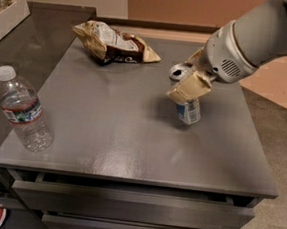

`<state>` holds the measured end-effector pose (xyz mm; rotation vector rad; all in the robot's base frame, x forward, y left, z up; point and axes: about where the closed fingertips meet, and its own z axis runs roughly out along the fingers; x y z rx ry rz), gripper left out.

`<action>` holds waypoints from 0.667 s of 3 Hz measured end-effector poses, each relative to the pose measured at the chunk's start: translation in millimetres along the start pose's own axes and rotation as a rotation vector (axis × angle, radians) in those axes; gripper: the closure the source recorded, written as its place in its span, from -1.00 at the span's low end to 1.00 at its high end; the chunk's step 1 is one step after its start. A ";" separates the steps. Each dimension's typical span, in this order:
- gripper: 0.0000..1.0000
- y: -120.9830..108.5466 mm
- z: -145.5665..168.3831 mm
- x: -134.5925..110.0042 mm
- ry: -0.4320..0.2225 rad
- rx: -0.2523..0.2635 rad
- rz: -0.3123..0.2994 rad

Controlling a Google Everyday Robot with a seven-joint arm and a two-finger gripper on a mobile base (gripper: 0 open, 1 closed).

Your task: Knock redbull can over

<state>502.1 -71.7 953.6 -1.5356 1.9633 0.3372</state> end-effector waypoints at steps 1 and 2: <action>1.00 -6.9 0.8 3.6 0.112 -0.001 -0.025; 1.00 -9.6 6.7 10.0 0.216 -0.005 -0.047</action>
Offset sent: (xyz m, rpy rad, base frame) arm 0.0158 -0.0144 -0.0185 -0.3527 0.0682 -0.0008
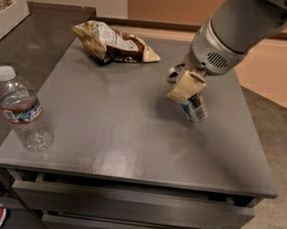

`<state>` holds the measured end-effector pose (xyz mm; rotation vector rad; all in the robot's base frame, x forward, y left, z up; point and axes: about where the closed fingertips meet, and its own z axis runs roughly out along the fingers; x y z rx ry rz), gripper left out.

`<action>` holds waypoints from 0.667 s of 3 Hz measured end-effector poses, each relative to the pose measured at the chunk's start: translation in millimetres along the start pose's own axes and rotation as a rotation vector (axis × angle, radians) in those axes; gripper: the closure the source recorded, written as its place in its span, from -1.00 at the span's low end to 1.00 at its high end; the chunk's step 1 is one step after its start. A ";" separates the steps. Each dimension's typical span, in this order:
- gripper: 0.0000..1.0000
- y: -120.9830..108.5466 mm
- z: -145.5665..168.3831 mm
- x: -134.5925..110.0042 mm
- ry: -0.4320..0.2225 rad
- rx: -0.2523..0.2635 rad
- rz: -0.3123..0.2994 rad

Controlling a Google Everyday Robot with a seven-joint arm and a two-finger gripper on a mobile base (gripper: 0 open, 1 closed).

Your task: Knock redbull can over

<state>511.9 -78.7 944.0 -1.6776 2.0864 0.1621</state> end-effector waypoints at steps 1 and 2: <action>1.00 -0.2 11.0 6.1 0.095 -0.012 -0.023; 1.00 0.6 22.6 12.8 0.192 -0.012 -0.046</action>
Offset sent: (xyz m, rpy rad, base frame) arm 0.0069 -0.0084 -0.0415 -0.3259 0.0634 0.0089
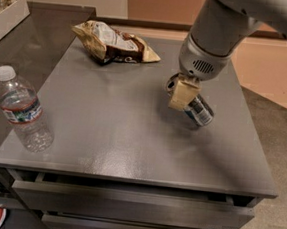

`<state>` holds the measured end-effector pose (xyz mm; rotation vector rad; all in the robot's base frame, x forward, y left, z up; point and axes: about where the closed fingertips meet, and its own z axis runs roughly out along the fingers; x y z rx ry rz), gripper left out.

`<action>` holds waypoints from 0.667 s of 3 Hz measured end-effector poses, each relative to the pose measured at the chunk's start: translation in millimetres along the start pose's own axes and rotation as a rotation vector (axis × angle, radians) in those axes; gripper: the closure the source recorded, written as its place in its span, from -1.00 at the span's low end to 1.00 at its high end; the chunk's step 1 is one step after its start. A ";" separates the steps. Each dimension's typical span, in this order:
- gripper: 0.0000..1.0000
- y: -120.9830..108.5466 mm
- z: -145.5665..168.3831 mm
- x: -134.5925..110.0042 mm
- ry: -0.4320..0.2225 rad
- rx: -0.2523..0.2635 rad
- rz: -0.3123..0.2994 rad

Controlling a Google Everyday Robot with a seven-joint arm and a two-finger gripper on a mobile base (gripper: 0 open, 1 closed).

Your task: Knock redbull can over

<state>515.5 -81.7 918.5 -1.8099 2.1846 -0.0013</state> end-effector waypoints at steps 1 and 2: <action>0.63 0.0 10.1 4.5 0.078 -0.013 -0.017; 0.19 2.0 20.6 7.4 0.136 -0.027 -0.036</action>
Offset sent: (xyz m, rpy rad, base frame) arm 0.0017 -0.0041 -0.0357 -0.2102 0.0839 0.0283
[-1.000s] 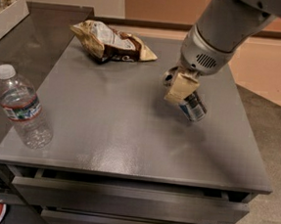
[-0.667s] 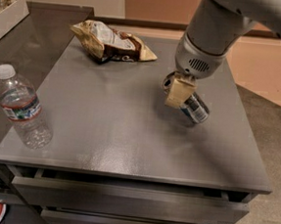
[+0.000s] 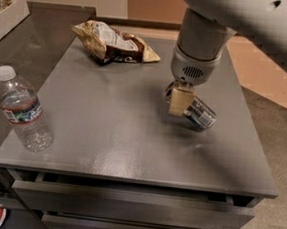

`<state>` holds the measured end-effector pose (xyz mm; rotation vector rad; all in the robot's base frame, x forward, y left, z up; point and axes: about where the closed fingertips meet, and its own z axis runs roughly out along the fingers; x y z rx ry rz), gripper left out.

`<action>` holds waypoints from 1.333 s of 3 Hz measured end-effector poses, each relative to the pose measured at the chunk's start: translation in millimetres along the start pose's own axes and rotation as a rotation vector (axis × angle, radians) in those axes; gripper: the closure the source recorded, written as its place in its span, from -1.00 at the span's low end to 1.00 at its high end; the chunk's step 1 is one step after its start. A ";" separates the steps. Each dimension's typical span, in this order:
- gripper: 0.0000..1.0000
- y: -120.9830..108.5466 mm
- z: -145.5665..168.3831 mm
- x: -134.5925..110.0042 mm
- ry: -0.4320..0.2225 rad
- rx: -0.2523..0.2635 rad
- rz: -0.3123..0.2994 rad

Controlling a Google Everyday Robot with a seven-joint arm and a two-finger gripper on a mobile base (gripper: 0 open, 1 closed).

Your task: Knock redbull can over

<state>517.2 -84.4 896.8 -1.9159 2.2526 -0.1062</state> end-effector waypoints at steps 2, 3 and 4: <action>-0.74 5.1 18.2 -0.6 0.075 -0.024 -0.039; -1.00 4.6 17.7 -0.9 0.071 -0.019 -0.038; -1.00 4.6 17.7 -0.9 0.071 -0.018 -0.038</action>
Offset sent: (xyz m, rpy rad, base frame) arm -0.0041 0.0045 -0.0300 -0.1174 0.0657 0.0455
